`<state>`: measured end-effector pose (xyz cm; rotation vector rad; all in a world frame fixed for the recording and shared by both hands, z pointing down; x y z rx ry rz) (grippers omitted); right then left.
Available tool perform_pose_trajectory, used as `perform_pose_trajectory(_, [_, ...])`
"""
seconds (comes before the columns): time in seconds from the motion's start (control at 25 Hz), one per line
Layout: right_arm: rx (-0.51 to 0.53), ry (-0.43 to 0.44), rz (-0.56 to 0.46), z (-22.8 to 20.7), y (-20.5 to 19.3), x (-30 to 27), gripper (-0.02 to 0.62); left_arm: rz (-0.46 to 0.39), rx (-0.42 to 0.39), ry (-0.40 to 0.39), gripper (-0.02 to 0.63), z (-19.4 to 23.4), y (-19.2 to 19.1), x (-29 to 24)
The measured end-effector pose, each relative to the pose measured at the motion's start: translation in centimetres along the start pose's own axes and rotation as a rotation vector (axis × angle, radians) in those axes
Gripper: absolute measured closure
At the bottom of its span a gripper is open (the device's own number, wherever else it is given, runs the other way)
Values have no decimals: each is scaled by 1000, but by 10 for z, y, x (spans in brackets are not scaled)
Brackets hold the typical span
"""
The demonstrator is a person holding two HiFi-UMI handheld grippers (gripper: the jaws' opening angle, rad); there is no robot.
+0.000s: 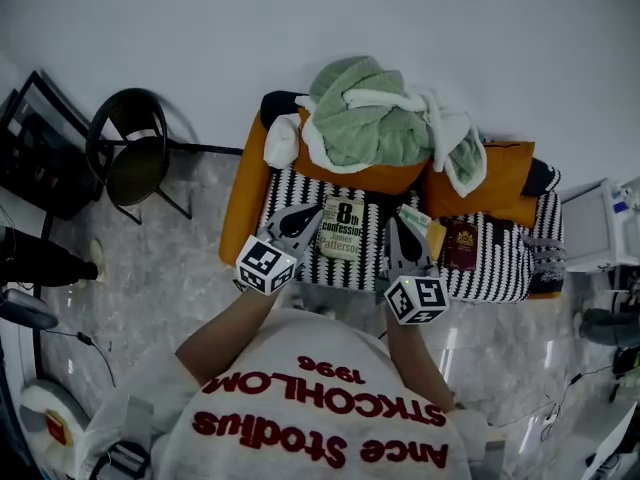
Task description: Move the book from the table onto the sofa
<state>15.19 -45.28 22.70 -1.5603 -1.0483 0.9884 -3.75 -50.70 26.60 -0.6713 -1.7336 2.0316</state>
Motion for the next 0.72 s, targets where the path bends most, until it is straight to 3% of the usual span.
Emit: perform_pose_trajectory(0.72, [10,-21,-4,0,-5,4,569,-6,3,24,586,9,-4,8])
Point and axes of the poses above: the fingertips, and each gripper's own axes: x backward along the fingers, z to its left, y out of its top, the point moved 5 cm from there along x, backward along the fingers, and after that the axes turned 3 degrees about z, right-handed, at the moved point
